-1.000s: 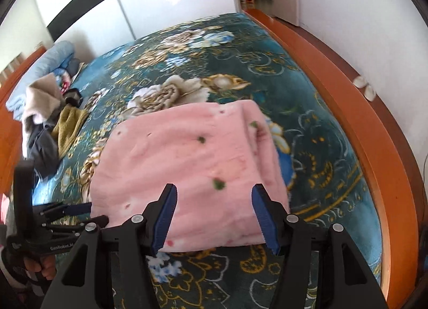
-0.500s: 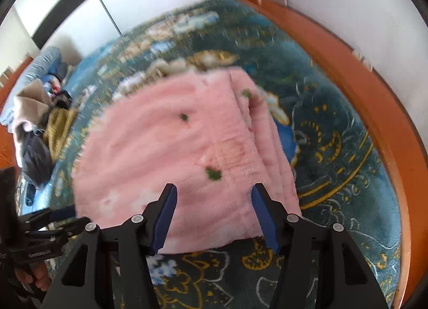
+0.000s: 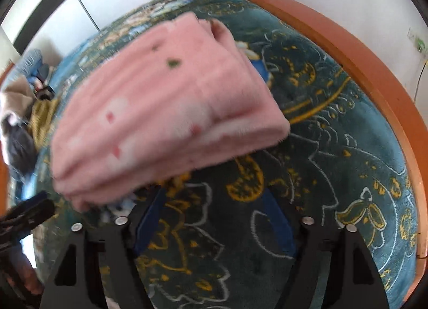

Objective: Fold clothes

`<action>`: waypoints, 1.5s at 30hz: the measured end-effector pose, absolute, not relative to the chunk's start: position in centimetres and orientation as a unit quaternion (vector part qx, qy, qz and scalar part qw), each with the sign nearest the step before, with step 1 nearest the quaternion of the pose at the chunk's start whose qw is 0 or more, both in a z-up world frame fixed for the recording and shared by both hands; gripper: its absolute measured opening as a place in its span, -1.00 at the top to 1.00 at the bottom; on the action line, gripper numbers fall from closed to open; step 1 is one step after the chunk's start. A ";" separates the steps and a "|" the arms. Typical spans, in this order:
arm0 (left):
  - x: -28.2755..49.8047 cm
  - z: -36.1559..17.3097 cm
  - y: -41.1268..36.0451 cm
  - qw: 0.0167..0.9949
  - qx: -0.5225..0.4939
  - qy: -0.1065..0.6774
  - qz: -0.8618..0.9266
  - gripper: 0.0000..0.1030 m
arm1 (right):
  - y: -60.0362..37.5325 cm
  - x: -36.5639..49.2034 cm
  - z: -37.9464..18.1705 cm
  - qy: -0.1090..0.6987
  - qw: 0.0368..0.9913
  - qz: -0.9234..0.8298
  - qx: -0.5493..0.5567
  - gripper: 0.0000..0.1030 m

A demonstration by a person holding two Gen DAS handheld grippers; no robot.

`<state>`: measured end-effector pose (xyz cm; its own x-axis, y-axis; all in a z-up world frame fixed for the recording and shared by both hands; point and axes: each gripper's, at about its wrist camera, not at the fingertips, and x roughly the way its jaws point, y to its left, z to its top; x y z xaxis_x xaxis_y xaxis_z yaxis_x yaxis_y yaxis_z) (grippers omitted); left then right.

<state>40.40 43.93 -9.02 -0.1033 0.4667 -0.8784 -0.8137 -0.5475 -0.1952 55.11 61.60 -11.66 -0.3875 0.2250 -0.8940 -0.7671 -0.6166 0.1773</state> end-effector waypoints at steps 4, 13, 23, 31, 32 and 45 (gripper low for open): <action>42.0 -9.9 44.7 0.440 -0.508 0.197 0.714 -1.00 | 61.6 55.0 -12.5 0.272 0.323 0.780 -0.463 -0.75; 41.4 -11.4 44.5 0.398 -0.553 0.159 0.714 -1.00 | 61.5 54.4 -13.3 0.220 0.315 0.797 -0.467 -0.94; 41.5 -12.3 44.2 0.360 -0.541 0.169 0.741 -1.00 | 60.4 54.0 -13.3 0.195 0.316 0.809 -0.455 -1.00; 42.6 -12.6 44.3 0.360 -0.526 0.189 0.747 -1.00 | 59.8 53.7 -13.1 0.182 0.319 0.816 -0.446 -1.00; 42.5 -12.7 44.2 0.356 -0.524 0.190 0.750 -1.00 | 59.7 53.7 -13.1 0.181 0.320 0.816 -0.446 -1.00; 43.1 -13.6 42.8 0.340 -0.505 0.174 0.774 -1.00 | 58.2 53.1 -12.8 0.164 0.347 0.817 -0.430 -1.00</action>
<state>43.08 42.76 -13.59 -0.2599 0.3512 -0.8995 -0.7017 -0.7086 -0.0739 53.14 58.18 -12.77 -0.3888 0.4259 -0.8170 -0.7078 -0.7057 -0.0311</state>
